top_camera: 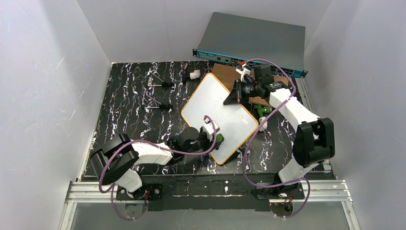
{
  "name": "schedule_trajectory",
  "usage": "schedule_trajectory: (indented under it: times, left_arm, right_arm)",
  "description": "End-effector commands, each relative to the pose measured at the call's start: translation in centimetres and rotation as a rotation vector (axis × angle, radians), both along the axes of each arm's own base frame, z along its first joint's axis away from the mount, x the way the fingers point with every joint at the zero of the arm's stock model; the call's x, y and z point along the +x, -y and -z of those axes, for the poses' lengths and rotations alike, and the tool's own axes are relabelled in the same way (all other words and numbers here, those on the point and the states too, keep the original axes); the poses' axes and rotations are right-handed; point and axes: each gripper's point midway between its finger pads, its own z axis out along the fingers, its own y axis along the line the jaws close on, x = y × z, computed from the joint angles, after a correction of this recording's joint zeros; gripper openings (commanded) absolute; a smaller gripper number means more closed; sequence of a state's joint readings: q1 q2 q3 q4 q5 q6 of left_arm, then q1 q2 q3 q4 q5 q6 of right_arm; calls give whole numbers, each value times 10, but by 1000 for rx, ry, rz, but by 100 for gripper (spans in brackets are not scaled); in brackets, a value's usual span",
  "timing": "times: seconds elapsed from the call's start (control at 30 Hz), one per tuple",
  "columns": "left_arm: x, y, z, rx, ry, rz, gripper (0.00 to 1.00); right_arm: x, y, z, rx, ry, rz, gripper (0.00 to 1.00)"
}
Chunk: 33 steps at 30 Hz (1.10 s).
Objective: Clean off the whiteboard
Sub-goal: Erase the whiteboard at the center of the board.
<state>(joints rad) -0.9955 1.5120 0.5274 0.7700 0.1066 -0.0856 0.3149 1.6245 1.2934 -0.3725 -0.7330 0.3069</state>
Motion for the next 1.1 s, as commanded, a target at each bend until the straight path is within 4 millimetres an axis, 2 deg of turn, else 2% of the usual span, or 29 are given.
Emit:
schedule_trajectory:
  times: [0.0,0.17,0.3,0.5,0.73,0.93,1.07]
  left_arm:
    - [8,-28,29,93,4,-80,0]
    - [38,-73,26,83,56,-179,0]
    - [44,-86,34,99,64,-179,0]
    - [47,-92,49,105,79,-181,0]
    - [61,-83,37,81,133,-161,0]
    - [76,-92,33,65,138,-170,0]
    - [75,-90,36,51,114,-141,0]
  right_arm:
    - [-27,-31,-36,164,-7,-120,1]
    - [-27,-33,-39,181,-14,-136,1]
    - [-32,-34,-38,197,-15,-154,1]
    - [-40,-33,-43,213,6,-176,1]
    - [-43,-34,-44,236,-1,-196,1]
    - [-44,-35,-41,240,-9,-203,1]
    - [-43,-35,-41,244,-16,-209,1]
